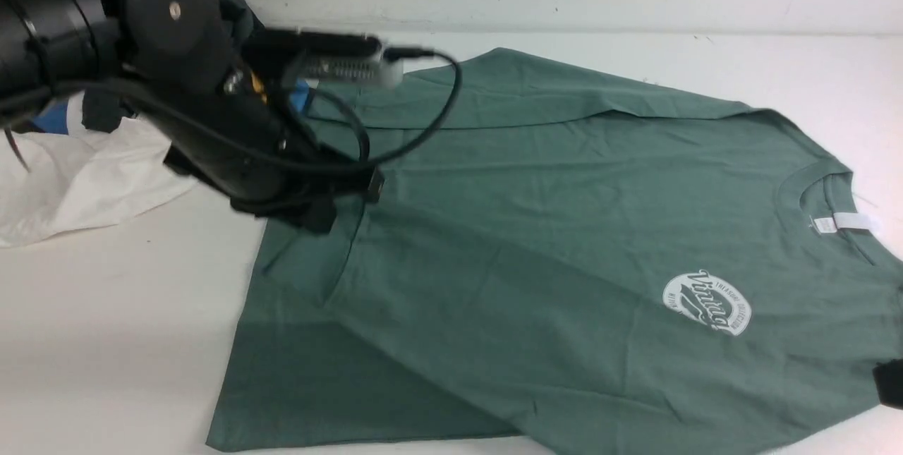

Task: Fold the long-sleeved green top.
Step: Use the left arm to drag and place the cuff at the centered position on the left edge of the fabric

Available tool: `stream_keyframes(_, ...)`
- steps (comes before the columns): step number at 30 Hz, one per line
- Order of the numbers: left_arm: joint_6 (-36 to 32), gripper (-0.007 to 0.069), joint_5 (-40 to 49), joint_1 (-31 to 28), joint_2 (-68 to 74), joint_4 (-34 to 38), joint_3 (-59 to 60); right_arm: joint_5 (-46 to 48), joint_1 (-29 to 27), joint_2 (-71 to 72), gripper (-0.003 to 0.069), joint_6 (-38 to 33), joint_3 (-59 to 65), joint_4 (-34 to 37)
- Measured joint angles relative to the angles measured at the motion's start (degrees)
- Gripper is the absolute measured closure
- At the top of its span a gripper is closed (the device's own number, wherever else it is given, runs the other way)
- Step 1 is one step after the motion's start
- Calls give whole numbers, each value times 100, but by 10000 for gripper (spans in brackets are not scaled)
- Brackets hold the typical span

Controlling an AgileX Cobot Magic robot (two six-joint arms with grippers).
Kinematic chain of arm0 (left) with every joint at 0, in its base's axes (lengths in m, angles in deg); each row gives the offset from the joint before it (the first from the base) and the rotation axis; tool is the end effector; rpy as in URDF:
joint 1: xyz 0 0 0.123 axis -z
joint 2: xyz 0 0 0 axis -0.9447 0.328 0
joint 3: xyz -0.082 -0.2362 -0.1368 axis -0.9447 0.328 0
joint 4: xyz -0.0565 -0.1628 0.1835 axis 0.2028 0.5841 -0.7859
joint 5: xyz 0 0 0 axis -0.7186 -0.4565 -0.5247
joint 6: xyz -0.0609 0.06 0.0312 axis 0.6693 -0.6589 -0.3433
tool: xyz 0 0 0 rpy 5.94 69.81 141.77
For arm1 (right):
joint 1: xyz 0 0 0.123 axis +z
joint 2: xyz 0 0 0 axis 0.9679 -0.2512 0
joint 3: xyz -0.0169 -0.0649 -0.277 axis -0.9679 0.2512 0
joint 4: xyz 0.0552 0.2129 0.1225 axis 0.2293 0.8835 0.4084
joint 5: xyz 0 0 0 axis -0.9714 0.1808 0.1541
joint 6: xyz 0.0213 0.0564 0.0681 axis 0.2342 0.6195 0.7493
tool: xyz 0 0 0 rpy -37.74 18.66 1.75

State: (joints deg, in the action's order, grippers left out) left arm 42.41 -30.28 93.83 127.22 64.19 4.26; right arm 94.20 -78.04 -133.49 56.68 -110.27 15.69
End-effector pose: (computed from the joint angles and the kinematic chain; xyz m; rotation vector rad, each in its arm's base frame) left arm 0.3069 -0.1392 0.3326 0.3450 2.6535 -0.3061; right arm 0.1304 0.0308 0.3118 -0.2494 2.6430 0.5004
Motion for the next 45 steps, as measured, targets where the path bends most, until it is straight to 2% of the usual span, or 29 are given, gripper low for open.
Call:
stream_keyframes(5,-16,580,63,0,647,-308,-1227,-72,0,0,670,0,0,0)
stream_keyframes(11,2,580,56,0,1441,-1016,-1740,-105,0,0,670,0,0,0)
stream_keyframes(15,62,580,-189,0,1893,-1493,-1819,-105,0,0,670,0,0,0)
stream_keyframes(24,484,580,-371,0,2547,-1904,-1819,-105,0,0,670,0,0,2)
stream_keyframes(30,1078,576,-678,0,2708,-2722,-1819,-105,0,0,670,0,0,2)
stream_keyframes(35,1411,572,-926,-23,2715,-2857,-1833,-105,0,0,670,0,0,2)
stream_keyframes(41,1366,531,-966,-98,2798,-2922,-1863,-105,0,0,670,0,0,2)
stream_keyframes(45,1263,439,-966,-110,2845,-2960,-1873,-105,0,0,670,0,0,2)
